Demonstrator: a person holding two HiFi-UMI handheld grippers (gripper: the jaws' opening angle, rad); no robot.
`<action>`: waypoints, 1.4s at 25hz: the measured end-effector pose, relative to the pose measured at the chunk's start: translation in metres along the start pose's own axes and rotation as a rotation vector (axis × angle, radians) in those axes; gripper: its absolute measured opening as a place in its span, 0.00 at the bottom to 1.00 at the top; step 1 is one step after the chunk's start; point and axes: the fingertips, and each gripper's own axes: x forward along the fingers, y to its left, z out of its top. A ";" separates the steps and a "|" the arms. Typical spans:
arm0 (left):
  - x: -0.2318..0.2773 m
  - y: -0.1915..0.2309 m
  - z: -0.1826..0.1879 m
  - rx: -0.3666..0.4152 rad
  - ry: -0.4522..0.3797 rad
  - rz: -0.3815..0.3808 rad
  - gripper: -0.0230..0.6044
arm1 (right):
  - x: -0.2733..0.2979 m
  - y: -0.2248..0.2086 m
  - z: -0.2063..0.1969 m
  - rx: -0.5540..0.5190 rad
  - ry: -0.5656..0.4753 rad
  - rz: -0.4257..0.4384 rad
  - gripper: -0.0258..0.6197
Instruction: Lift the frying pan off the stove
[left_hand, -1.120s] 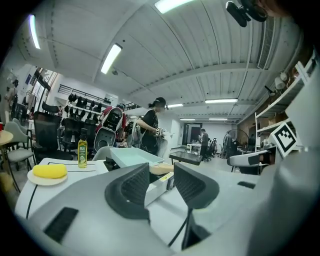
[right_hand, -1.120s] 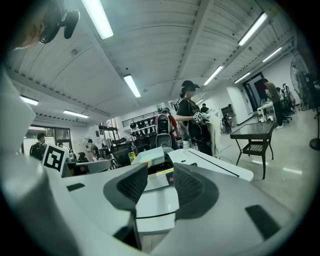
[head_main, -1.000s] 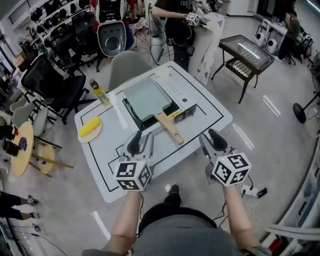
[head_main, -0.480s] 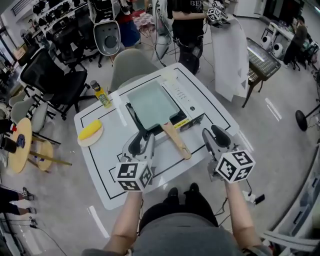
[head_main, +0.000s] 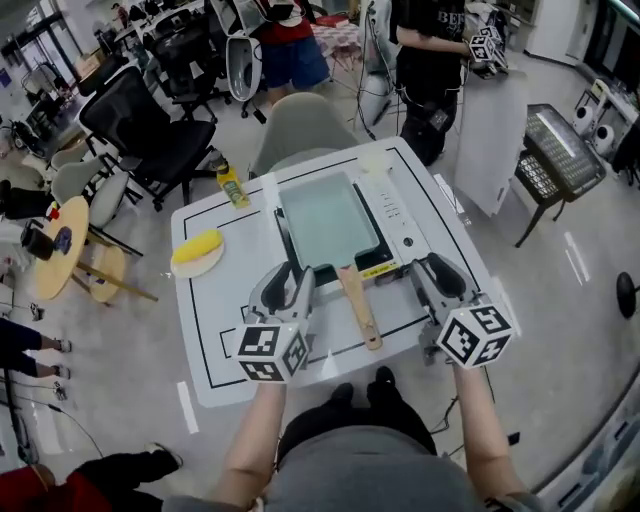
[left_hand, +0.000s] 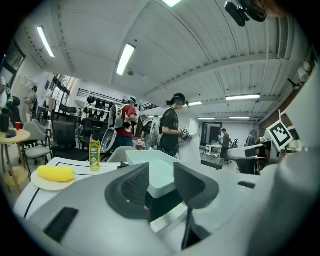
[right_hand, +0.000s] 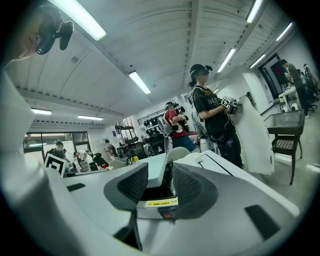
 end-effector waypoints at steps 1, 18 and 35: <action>0.001 0.002 0.000 -0.002 -0.002 0.021 0.26 | 0.006 -0.001 0.001 0.005 0.007 0.023 0.27; -0.023 0.004 0.000 -0.043 -0.029 0.305 0.26 | 0.062 0.022 0.005 0.077 0.140 0.389 0.25; -0.043 0.003 -0.022 -0.101 -0.003 0.395 0.26 | 0.061 0.057 -0.041 0.388 0.416 0.632 0.34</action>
